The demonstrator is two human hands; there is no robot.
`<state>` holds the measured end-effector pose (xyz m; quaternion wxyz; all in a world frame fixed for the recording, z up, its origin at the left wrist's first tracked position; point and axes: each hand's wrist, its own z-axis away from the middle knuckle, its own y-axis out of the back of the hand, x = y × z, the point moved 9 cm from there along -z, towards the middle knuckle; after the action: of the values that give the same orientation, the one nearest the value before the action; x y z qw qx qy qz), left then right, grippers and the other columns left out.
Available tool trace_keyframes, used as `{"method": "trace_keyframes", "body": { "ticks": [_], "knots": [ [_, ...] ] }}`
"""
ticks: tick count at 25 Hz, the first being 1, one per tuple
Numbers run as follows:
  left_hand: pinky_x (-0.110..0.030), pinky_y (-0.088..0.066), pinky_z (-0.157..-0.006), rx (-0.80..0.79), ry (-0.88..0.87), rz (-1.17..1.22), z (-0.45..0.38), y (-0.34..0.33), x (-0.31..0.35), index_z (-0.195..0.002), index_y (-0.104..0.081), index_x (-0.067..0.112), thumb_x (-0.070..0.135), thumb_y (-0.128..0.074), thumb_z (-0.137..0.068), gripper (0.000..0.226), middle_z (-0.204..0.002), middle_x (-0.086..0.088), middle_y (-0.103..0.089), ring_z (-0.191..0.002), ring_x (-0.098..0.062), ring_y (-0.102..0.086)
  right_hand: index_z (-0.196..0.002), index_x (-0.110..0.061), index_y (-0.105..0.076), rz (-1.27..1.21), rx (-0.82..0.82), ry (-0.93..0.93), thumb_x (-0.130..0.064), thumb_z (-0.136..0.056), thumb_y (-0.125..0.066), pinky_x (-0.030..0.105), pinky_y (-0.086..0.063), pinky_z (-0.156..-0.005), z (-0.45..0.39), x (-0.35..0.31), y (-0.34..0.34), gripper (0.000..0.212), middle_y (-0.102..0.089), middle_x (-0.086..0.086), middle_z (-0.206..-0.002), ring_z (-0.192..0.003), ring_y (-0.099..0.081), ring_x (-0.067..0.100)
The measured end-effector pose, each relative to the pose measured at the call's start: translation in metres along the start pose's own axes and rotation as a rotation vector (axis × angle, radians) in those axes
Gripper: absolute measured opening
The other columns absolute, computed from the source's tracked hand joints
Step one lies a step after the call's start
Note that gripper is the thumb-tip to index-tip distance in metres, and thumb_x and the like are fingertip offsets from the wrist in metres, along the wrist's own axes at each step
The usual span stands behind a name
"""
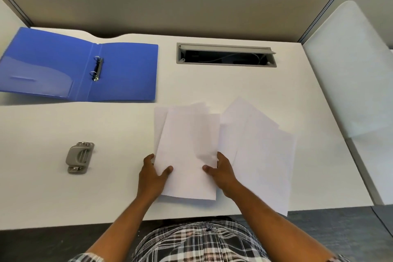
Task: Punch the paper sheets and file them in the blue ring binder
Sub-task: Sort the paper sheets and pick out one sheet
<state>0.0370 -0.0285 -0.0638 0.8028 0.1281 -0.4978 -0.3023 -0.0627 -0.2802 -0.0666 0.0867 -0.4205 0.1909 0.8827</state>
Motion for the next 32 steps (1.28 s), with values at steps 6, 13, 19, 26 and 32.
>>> {"method": "trace_keyframes", "body": {
  "ticks": [6,13,19,26,32],
  "knots": [
    [-0.041,-0.056,-0.091,-0.11,0.021,0.435,-0.013,0.013,0.019,-0.13,-0.054,0.023,0.049,-0.083,-0.07,0.071,-0.122,0.004,-0.068,-0.109,-0.019,-0.067,-0.125,-0.023,-0.065,-0.082,-0.116,0.128,-0.025,-0.092,-0.077,0.035,-0.061,-0.09,0.014,-0.011,0.01,0.035,-0.076,-0.006,-0.117,-0.108,-0.073,0.017],
    [-0.034,-0.056,-0.077,0.026,-0.047,0.34,-0.009,0.028,0.046,-0.118,-0.05,0.027,0.049,-0.083,-0.07,0.062,-0.109,0.007,-0.067,-0.094,-0.017,-0.068,-0.125,-0.025,-0.065,-0.07,-0.155,0.143,-0.042,-0.082,-0.083,0.033,-0.06,-0.092,0.008,-0.027,0.014,0.049,-0.075,-0.007,-0.119,-0.107,-0.073,0.013],
    [-0.041,-0.056,-0.085,-0.022,0.105,0.263,-0.007,0.016,0.039,-0.121,-0.045,0.019,0.032,-0.076,-0.083,0.05,-0.114,-0.005,-0.063,-0.098,-0.025,-0.065,-0.078,-0.02,-0.076,-0.039,-0.039,-0.025,-0.052,-0.089,-0.072,0.031,-0.061,-0.074,-0.009,-0.028,0.016,0.034,-0.08,-0.005,-0.084,-0.081,-0.076,0.018],
    [-0.037,-0.043,-0.073,0.02,0.009,0.073,-0.006,0.018,0.05,-0.098,-0.055,0.006,0.037,-0.044,-0.101,0.033,-0.092,-0.008,-0.057,-0.082,-0.027,-0.053,-0.116,-0.022,-0.071,-0.005,-0.047,0.031,-0.035,-0.096,-0.07,0.043,-0.059,-0.096,-0.011,-0.032,0.009,0.025,-0.076,-0.002,-0.112,-0.101,-0.073,0.019],
    [-0.032,-0.049,-0.071,-0.03,-0.073,0.109,0.004,0.014,0.064,-0.115,-0.05,0.022,0.027,-0.056,-0.097,0.02,-0.107,0.0,-0.064,-0.094,-0.022,-0.064,-0.071,-0.012,-0.057,0.096,0.032,0.159,-0.059,-0.092,-0.063,0.028,-0.046,-0.062,0.001,-0.067,0.005,0.053,-0.064,-0.005,-0.07,-0.064,-0.058,0.014]
  ]
}}
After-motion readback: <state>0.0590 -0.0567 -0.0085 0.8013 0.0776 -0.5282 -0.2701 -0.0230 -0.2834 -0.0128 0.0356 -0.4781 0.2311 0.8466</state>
